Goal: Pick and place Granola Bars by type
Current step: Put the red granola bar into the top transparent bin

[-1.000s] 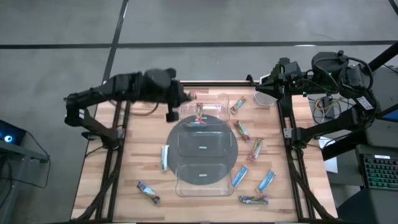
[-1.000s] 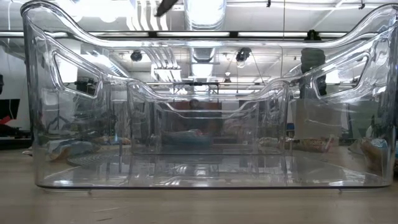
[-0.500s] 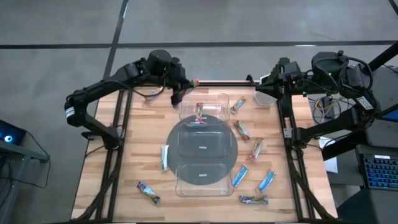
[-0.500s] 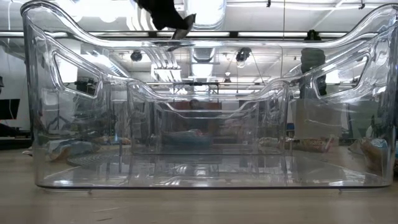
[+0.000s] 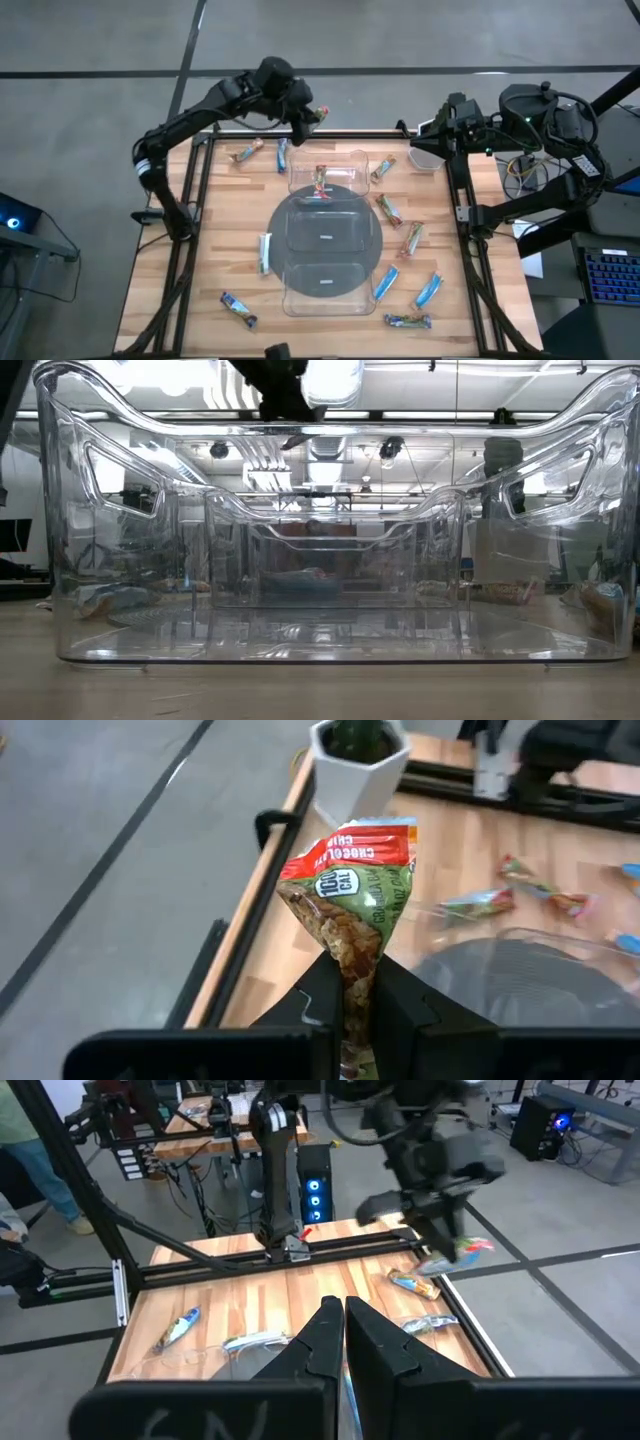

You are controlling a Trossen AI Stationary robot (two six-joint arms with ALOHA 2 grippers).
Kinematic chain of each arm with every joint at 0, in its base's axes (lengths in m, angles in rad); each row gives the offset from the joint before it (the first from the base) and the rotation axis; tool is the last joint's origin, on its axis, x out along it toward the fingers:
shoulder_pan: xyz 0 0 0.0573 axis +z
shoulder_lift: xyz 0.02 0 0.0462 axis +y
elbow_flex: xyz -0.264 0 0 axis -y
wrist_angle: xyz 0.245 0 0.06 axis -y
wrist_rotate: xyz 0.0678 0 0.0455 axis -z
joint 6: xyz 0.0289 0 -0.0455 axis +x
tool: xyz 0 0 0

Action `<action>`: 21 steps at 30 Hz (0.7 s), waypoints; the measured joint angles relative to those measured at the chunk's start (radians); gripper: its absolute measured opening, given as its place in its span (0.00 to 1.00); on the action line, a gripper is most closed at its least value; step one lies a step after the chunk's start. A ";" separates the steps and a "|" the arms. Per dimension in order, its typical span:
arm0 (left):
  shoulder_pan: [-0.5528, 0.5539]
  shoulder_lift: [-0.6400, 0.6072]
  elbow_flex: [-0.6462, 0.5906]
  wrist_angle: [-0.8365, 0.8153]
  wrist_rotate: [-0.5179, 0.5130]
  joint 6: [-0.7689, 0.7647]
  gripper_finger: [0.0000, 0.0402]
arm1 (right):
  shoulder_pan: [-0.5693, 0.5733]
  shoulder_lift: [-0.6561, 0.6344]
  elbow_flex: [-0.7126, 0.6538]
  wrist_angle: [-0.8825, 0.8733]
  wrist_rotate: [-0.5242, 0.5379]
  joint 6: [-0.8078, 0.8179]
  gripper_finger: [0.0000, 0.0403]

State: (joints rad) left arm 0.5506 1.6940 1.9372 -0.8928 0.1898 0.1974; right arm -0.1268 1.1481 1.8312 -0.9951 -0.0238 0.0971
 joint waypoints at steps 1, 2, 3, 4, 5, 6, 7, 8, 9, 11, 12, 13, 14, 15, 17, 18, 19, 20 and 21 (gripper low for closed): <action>0.001 0.030 0.041 -0.039 0.000 0.000 0.03 | 0.000 0.000 -0.001 0.000 0.000 0.000 0.02; 0.002 0.055 0.082 -0.076 -0.001 0.000 0.03 | 0.000 0.000 -0.001 0.000 0.000 0.001 0.02; 0.002 0.081 0.120 -0.112 -0.001 0.005 0.03 | 0.000 0.000 -0.001 0.000 0.000 0.001 0.02; 0.000 0.110 0.160 -0.153 0.000 0.020 0.03 | 0.000 0.000 -0.001 -0.001 0.000 0.000 0.02; 0.000 0.136 0.195 -0.197 0.000 0.042 0.03 | 0.000 0.000 -0.001 0.000 0.000 0.001 0.02; -0.001 0.164 0.229 -0.242 0.000 0.070 0.03 | 0.000 0.000 -0.001 0.000 0.000 0.001 0.02; -0.001 0.190 0.258 -0.278 0.001 0.100 0.03 | 0.000 0.000 -0.001 0.000 0.000 0.003 0.02; -0.002 0.214 0.285 -0.311 0.000 0.124 0.03 | 0.000 0.000 -0.001 0.000 0.000 0.005 0.02; -0.005 0.238 0.307 -0.342 0.000 0.145 0.03 | 0.000 0.000 -0.001 0.000 0.000 0.010 0.02; -0.006 0.275 0.344 -0.388 -0.001 0.167 0.03 | 0.000 0.000 -0.001 0.000 0.000 0.020 0.02; -0.008 0.291 0.356 -0.409 0.000 0.169 0.03 | 0.000 0.000 -0.001 0.000 0.000 0.024 0.02; -0.011 0.306 0.365 -0.423 0.000 0.168 0.03 | 0.000 0.000 -0.001 0.000 0.000 0.025 0.02; -0.013 0.318 0.369 -0.434 0.000 0.168 0.03 | 0.000 0.000 -0.002 0.000 0.000 0.027 0.02; -0.016 0.328 0.368 -0.449 0.000 0.169 0.03 | 0.000 0.000 -0.002 0.000 0.000 0.027 0.02; -0.024 0.341 0.349 -0.461 -0.001 0.169 0.03 | 0.000 0.000 -0.002 0.000 0.000 0.027 0.02; -0.028 0.347 0.341 -0.461 -0.001 0.167 0.03 | 0.000 0.000 -0.002 0.000 0.000 0.027 0.02; -0.031 0.351 0.333 -0.464 0.000 0.160 0.03 | 0.000 0.000 -0.002 0.000 0.000 0.027 0.02; -0.036 0.355 0.324 -0.472 0.000 0.148 0.03 | 0.000 0.000 -0.002 0.000 0.000 0.027 0.02; -0.042 0.360 0.314 -0.472 0.000 0.139 0.03 | 0.000 0.000 -0.002 0.000 0.000 0.027 0.02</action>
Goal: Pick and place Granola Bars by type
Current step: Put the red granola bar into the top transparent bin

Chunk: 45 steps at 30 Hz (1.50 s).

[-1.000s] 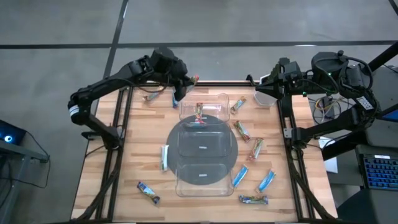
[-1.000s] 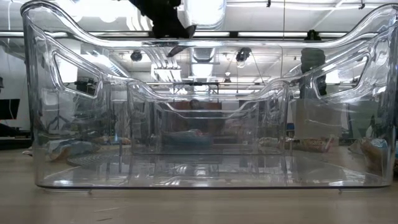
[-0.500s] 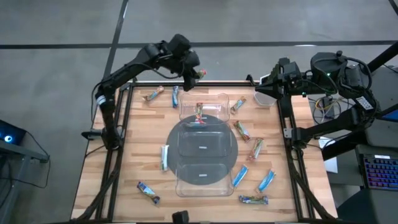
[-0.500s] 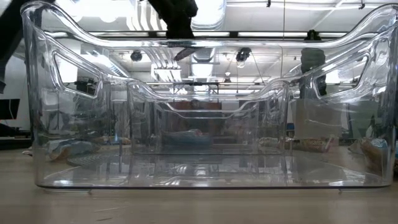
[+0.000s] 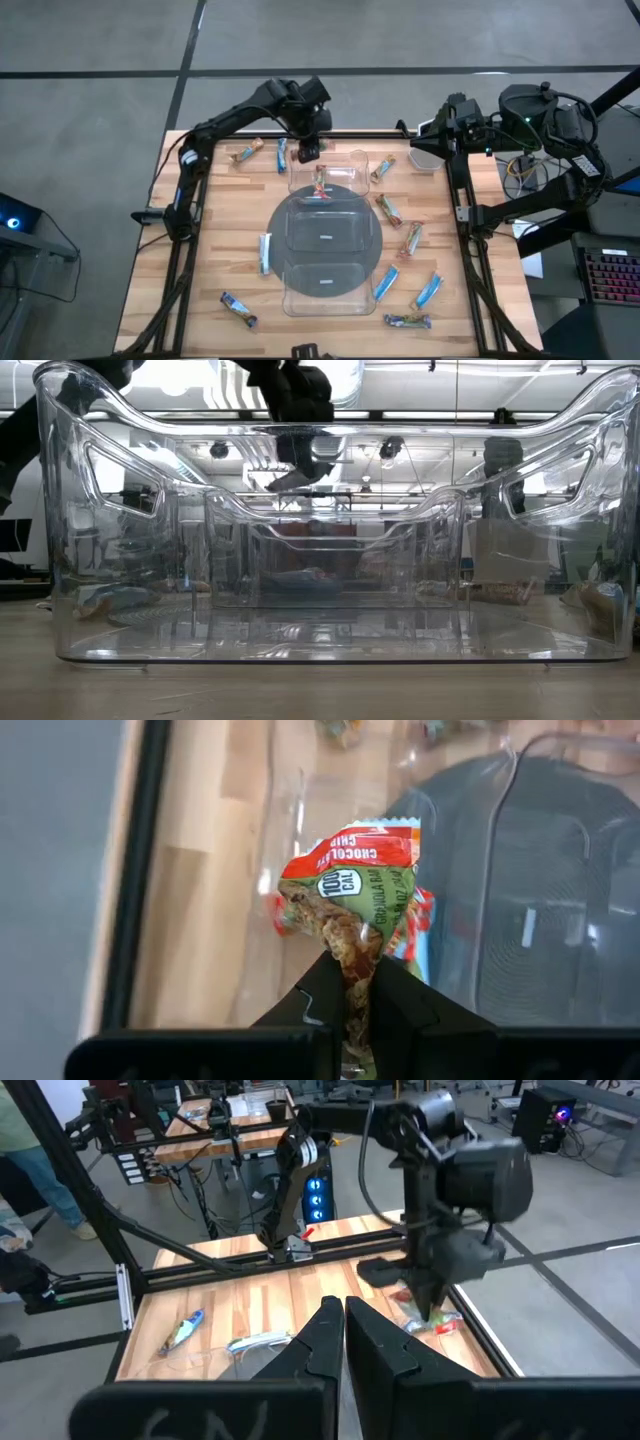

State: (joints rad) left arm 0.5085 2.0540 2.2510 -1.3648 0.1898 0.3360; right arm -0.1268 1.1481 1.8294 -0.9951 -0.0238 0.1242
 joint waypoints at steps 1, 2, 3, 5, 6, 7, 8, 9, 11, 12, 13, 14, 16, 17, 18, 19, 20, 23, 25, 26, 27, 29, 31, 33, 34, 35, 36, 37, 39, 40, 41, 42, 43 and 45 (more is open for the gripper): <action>-0.005 0.002 -0.012 0.006 0.000 -0.007 0.03 | 0.000 0.000 0.000 0.000 0.000 0.000 0.02; -0.012 0.005 -0.028 0.010 -0.002 -0.010 0.03 | 0.000 0.000 0.000 0.000 0.000 0.000 0.02; -0.019 0.006 -0.044 0.015 -0.006 -0.016 0.03 | 0.000 0.000 0.000 0.000 0.000 0.000 0.02; -0.032 0.009 -0.073 0.041 -0.008 -0.026 0.03 | 0.000 0.000 0.000 0.000 0.000 0.000 0.02; -0.039 0.009 -0.089 0.054 -0.008 -0.027 0.03 | 0.000 0.000 0.000 0.000 0.000 0.000 0.02; -0.045 0.009 -0.107 0.065 -0.007 -0.028 0.03 | 0.000 0.000 0.000 0.000 0.000 0.000 0.02; -0.052 0.009 -0.125 0.078 -0.008 -0.027 0.03 | 0.000 0.000 0.000 0.000 0.000 0.000 0.02; -0.059 0.009 -0.141 0.086 -0.008 -0.022 0.03 | 0.000 0.000 0.000 0.000 0.000 0.000 0.02; -0.071 0.009 -0.167 0.088 -0.008 0.005 0.03 | 0.000 0.000 0.000 0.000 0.000 0.000 0.02; -0.076 0.009 -0.178 0.087 -0.008 0.025 0.03 | 0.000 0.000 0.000 0.000 0.000 0.000 0.02; -0.082 0.009 -0.187 0.088 -0.008 0.036 0.03 | 0.000 0.000 -0.001 0.000 0.000 0.000 0.02; -0.085 0.008 -0.194 0.090 -0.010 0.038 0.03 | 0.000 0.000 -0.001 0.000 0.000 0.000 0.02; -0.091 0.008 -0.201 0.094 -0.023 0.026 0.04 | 0.000 0.000 -0.001 0.000 0.000 0.000 0.02; -0.091 0.008 -0.207 0.102 -0.024 0.025 0.06 | 0.000 0.000 -0.001 0.000 0.000 0.000 0.02; -0.092 0.008 -0.210 0.112 -0.026 0.027 0.08 | 0.000 0.000 -0.001 0.000 0.000 0.000 0.02; -0.091 0.008 -0.210 0.118 -0.029 0.028 0.11 | 0.000 0.000 -0.001 0.000 0.000 0.000 0.02; -0.091 0.008 -0.211 0.124 -0.033 0.028 0.13 | 0.000 0.000 -0.001 0.000 0.000 0.000 0.02; -0.092 0.008 -0.211 0.133 -0.067 0.025 0.21 | 0.000 0.000 -0.001 0.000 0.000 0.000 0.02; -0.093 0.008 -0.211 0.131 -0.076 0.025 0.26 | 0.000 0.000 -0.001 0.000 0.000 0.000 0.02; -0.093 0.008 -0.211 0.129 -0.077 0.025 0.27 | 0.000 0.000 -0.001 0.000 0.000 0.000 0.02; -0.093 0.008 -0.211 0.125 -0.078 0.023 0.28 | 0.000 0.000 -0.001 0.000 0.000 0.000 0.02; -0.093 0.008 -0.211 0.115 -0.077 0.014 0.29 | 0.000 0.000 -0.001 0.000 0.000 0.000 0.02; -0.093 0.008 -0.211 0.105 -0.078 -0.002 0.28 | 0.000 0.000 -0.001 0.000 0.000 0.000 0.02; -0.093 0.006 -0.211 0.090 -0.077 -0.016 0.25 | 0.000 0.000 -0.001 0.000 0.000 -0.003 0.02; -0.093 0.002 -0.211 0.079 -0.077 -0.017 0.23 | 0.000 0.000 -0.001 0.000 0.000 -0.005 0.02; -0.093 -0.002 -0.204 0.066 -0.075 -0.020 0.21 | 0.000 0.000 -0.001 0.000 0.000 -0.005 0.02; -0.093 -0.009 -0.194 0.054 -0.063 -0.025 0.18 | 0.000 0.000 -0.001 0.000 0.000 -0.005 0.02; -0.093 -0.018 -0.181 0.040 -0.040 -0.034 0.16 | 0.000 0.000 -0.001 0.000 0.000 -0.005 0.02; -0.093 -0.045 -0.152 0.015 0.025 -0.048 0.11 | 0.000 0.000 -0.001 0.000 0.000 -0.005 0.02; -0.093 -0.064 -0.139 0.007 0.067 -0.054 0.08 | 0.000 0.000 -0.001 0.000 0.000 -0.008 0.02; -0.094 -0.083 -0.128 0.001 0.098 -0.062 0.06 | 0.000 0.000 -0.001 0.000 0.000 -0.014 0.02; -0.096 -0.104 -0.114 -0.001 0.123 -0.074 0.04 | 0.000 0.000 -0.001 0.000 0.000 -0.020 0.02; -0.098 -0.129 -0.102 0.000 0.134 -0.082 0.02 | 0.000 0.000 -0.001 0.000 0.000 -0.025 0.02; -0.103 -0.184 -0.079 -0.002 0.137 -0.095 0.01 | 0.000 0.000 -0.001 0.000 0.000 -0.030 0.02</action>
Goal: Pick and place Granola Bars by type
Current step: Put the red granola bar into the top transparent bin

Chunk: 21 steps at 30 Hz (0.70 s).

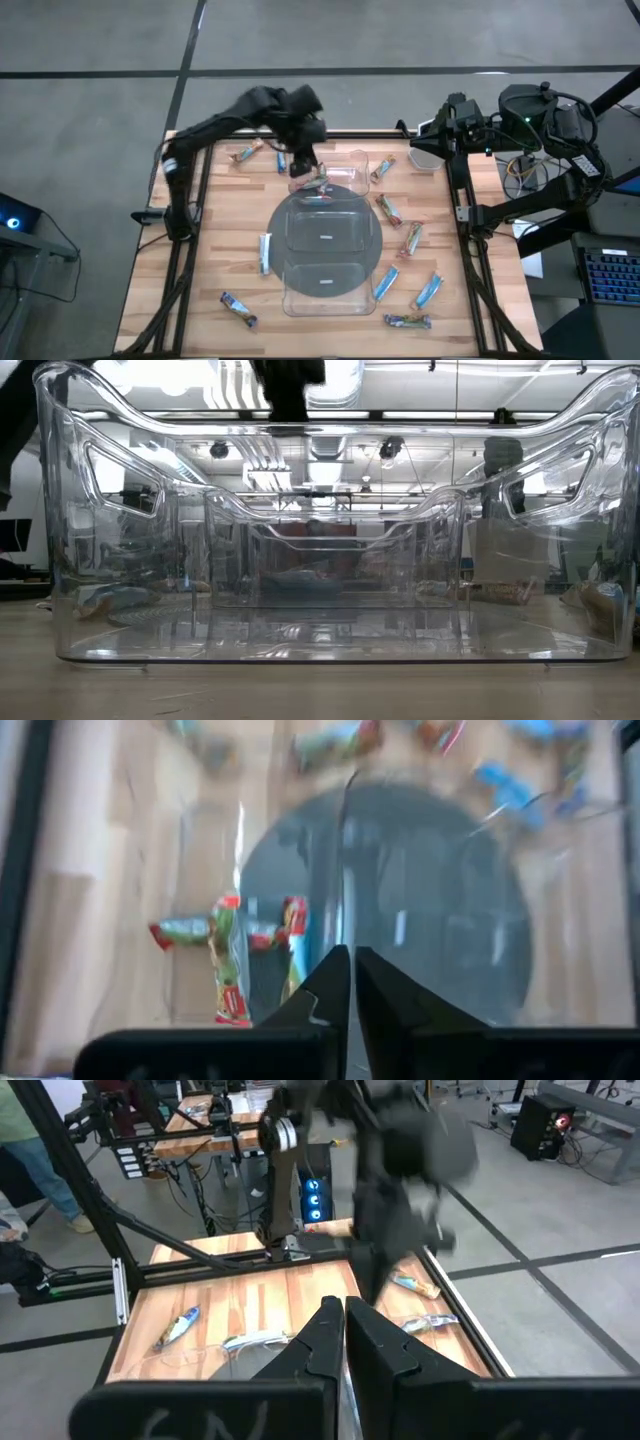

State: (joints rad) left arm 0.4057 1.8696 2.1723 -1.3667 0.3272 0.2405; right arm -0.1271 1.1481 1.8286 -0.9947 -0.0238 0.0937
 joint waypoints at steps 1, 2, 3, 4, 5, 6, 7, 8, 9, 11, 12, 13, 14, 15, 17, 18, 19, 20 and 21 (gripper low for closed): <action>-0.002 -0.030 0.012 0.005 0.001 -0.011 0.01 | 0.000 0.000 0.000 0.001 0.000 0.000 0.02; -0.002 -0.063 0.020 0.008 0.001 -0.024 0.00 | 0.000 0.000 0.000 0.001 0.000 0.000 0.02; -0.002 -0.093 0.025 0.009 0.002 -0.038 0.00 | 0.000 0.000 0.000 0.001 0.000 0.000 0.02; -0.003 -0.127 0.026 0.016 0.002 -0.056 0.00 | 0.000 0.000 0.000 0.002 0.000 0.000 0.02; -0.004 -0.160 0.027 0.027 0.002 -0.070 0.00 | 0.000 0.000 0.000 0.002 0.000 0.000 0.02; -0.004 -0.192 0.026 0.039 0.002 -0.086 0.00 | 0.000 0.000 0.000 0.003 0.000 0.000 0.02; -0.005 -0.225 0.023 0.049 0.001 -0.104 0.00 | 0.000 0.000 0.000 0.003 0.000 0.000 0.02; -0.006 -0.257 0.019 0.065 0.001 -0.118 0.00 | 0.000 0.000 0.000 0.003 0.000 0.000 0.02; -0.007 -0.291 0.016 0.083 -0.003 -0.135 0.00 | 0.000 0.000 0.000 0.003 0.000 0.000 0.02; -0.014 -0.349 0.016 0.111 -0.032 -0.158 0.00 | 0.000 0.000 0.000 0.003 0.000 0.000 0.02; -0.018 -0.376 0.016 0.127 -0.047 -0.165 0.00 | 0.000 0.000 0.000 0.003 0.000 0.003 0.02; -0.021 -0.403 0.016 0.137 -0.056 -0.169 0.00 | 0.000 0.000 0.000 0.003 0.000 0.005 0.02; -0.024 -0.428 0.016 0.141 -0.062 -0.169 0.00 | 0.000 0.000 0.000 0.003 0.000 0.008 0.02; -0.028 -0.450 0.016 0.146 -0.063 -0.170 0.00 | 0.000 0.000 0.000 0.003 -0.001 0.008 0.02; -0.033 -0.494 0.015 0.162 -0.065 -0.187 0.00 | 0.000 0.000 0.000 0.003 -0.003 0.009 0.02; -0.034 -0.512 0.015 0.169 -0.064 -0.196 0.00 | 0.000 0.000 0.000 0.003 -0.003 0.009 0.02; -0.037 -0.530 0.015 0.177 -0.064 -0.205 0.00 | 0.000 0.000 0.000 0.003 -0.003 0.011 0.02; -0.038 -0.547 0.014 0.184 -0.065 -0.210 0.00 | 0.000 0.000 0.000 0.003 -0.003 0.014 0.02; -0.040 -0.562 0.013 0.191 -0.065 -0.212 0.00 | 0.000 0.000 -0.001 0.003 -0.003 0.020 0.02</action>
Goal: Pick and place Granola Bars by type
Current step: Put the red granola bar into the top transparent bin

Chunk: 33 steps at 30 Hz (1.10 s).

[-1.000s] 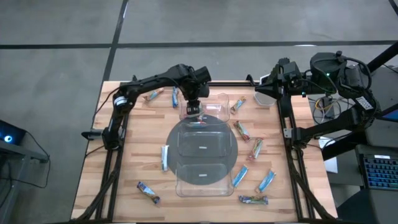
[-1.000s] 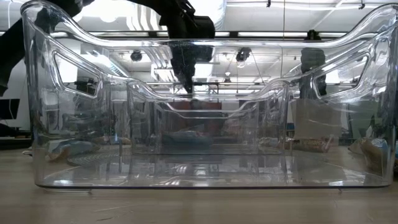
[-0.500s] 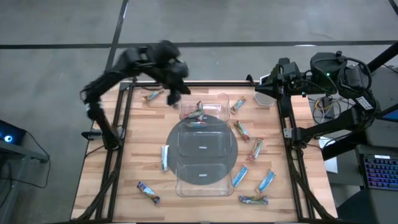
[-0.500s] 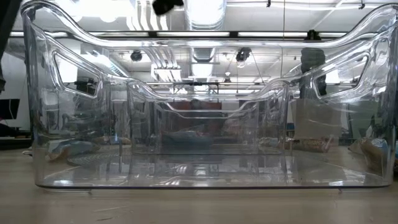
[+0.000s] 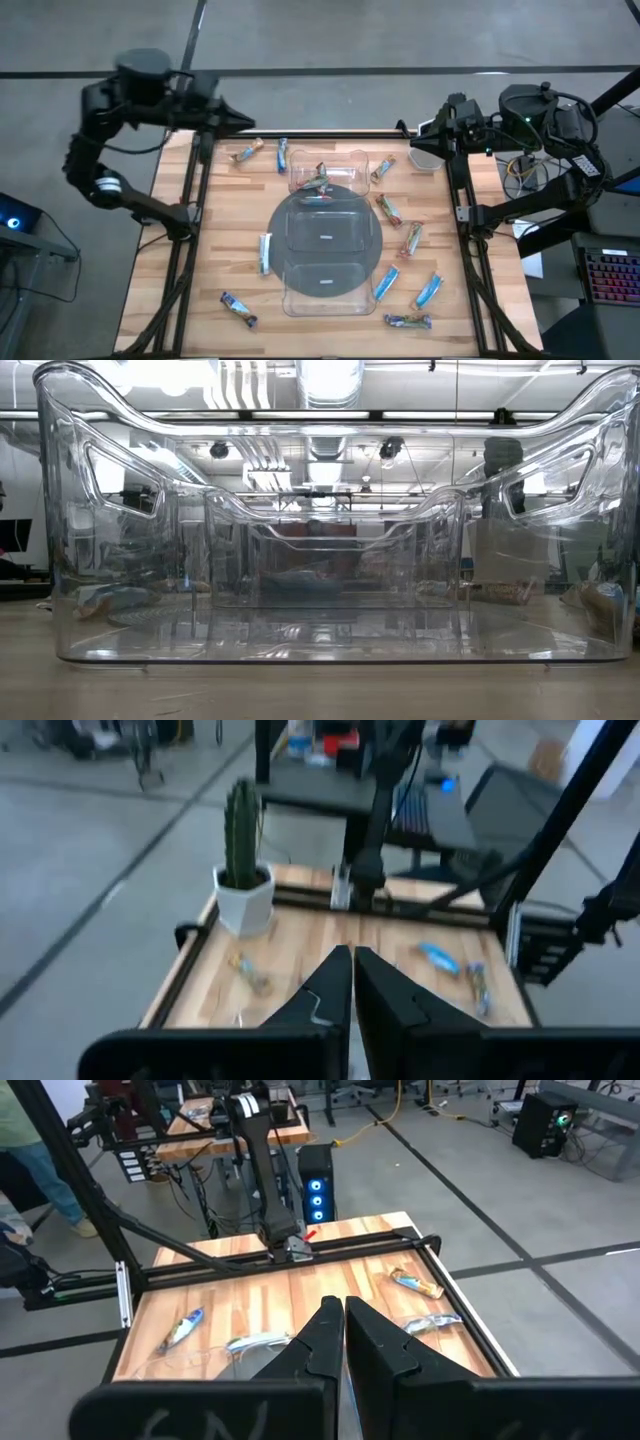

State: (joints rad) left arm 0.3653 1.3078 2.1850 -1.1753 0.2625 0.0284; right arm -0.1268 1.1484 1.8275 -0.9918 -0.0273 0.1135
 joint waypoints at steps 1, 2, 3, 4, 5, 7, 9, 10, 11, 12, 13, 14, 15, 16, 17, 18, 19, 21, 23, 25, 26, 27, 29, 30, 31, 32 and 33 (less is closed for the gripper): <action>-0.003 -0.015 -0.005 0.009 0.000 0.000 0.00 | 0.000 0.000 -0.001 0.000 0.000 0.010 0.02; -0.008 -0.029 -0.014 0.024 0.000 0.000 0.00 | 0.000 0.000 -0.003 -0.002 -0.001 0.019 0.02; -0.011 -0.044 -0.026 0.044 0.000 0.000 0.00 | 0.001 0.000 -0.005 -0.003 -0.003 0.027 0.02; -0.014 -0.060 -0.043 0.064 0.000 0.000 0.00 | 0.005 0.000 -0.007 -0.004 -0.004 0.031 0.02; -0.017 -0.075 -0.065 0.088 0.004 0.002 0.00 | 0.010 0.000 -0.010 -0.004 -0.004 0.032 0.02; -0.022 -0.107 -0.118 0.139 0.014 0.001 0.00 | 0.025 0.000 -0.016 -0.001 -0.006 0.029 0.02; -0.024 -0.143 -0.189 0.186 0.014 -0.003 0.00 | 0.037 0.001 -0.027 0.014 -0.007 0.033 0.02; -0.024 -0.164 -0.230 0.212 0.014 -0.007 0.00 | 0.042 0.003 -0.034 0.022 -0.006 0.044 0.02; -0.024 -0.183 -0.275 0.243 0.014 -0.014 0.00 | 0.045 0.005 -0.041 0.026 0.001 0.056 0.02; -0.024 -0.204 -0.323 0.277 0.014 -0.024 0.00 | 0.046 0.006 -0.048 0.027 0.008 0.069 0.02; -0.024 -0.225 -0.372 0.311 0.014 -0.035 0.00 | 0.047 0.006 -0.056 0.026 0.019 0.083 0.02; -0.024 -0.246 -0.425 0.345 0.014 -0.049 0.00 | 0.046 0.007 -0.067 0.027 0.036 0.103 0.02; -0.023 -0.266 -0.475 0.378 0.014 -0.060 0.00 | 0.047 0.006 -0.077 0.023 0.047 0.122 0.02; -0.023 -0.287 -0.524 0.406 0.014 -0.068 0.00 | 0.047 0.005 -0.087 0.015 0.054 0.141 0.02; -0.023 -0.307 -0.572 0.430 0.014 -0.075 0.00 | 0.047 0.005 -0.096 0.003 0.055 0.157 0.02; -0.023 -0.327 -0.617 0.456 0.014 -0.081 0.00 | 0.047 0.005 -0.107 -0.006 0.056 0.173 0.02; -0.023 -0.347 -0.658 0.481 0.013 -0.090 0.00 | 0.047 0.005 -0.119 -0.007 0.057 0.183 0.02; -0.023 -0.388 -0.735 0.524 0.012 -0.110 0.00 | 0.049 0.005 -0.145 -0.007 0.069 0.222 0.02; -0.023 -0.427 -0.796 0.556 0.005 -0.128 0.00 | 0.051 0.005 -0.167 -0.017 0.082 0.267 0.02; -0.023 -0.461 -0.842 0.572 -0.006 -0.142 0.00 | 0.051 0.005 -0.189 -0.033 0.085 0.295 0.02; -0.023 -0.476 -0.859 0.577 -0.014 -0.146 0.00 | 0.052 0.005 -0.200 -0.037 0.085 0.317 0.02; -0.023 -0.492 -0.873 0.577 -0.029 -0.153 0.00 | 0.055 0.005 -0.210 -0.045 0.084 0.342 0.02; -0.023 -0.517 -0.890 0.573 -0.058 -0.164 0.00 | 0.058 0.005 -0.224 -0.082 0.081 0.390 0.02; -0.023 -0.528 -0.893 0.573 -0.065 -0.168 0.00 | 0.058 0.005 -0.225 -0.107 0.072 0.419 0.03; -0.023 -0.539 -0.896 0.574 -0.074 -0.168 0.00 | 0.058 0.005 -0.225 -0.138 0.052 0.451 0.04; -0.023 -0.548 -0.897 0.573 -0.080 -0.168 0.00 | 0.058 0.006 -0.225 -0.167 0.037 0.479 0.06; -0.023 -0.556 -0.897 0.574 -0.081 -0.168 0.00 | 0.058 0.006 -0.225 -0.188 0.034 0.495 0.08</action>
State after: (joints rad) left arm 0.3420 0.7517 1.2877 -0.6014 0.1814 -0.1398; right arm -0.0692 1.1542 1.6020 -1.1796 0.0062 0.6086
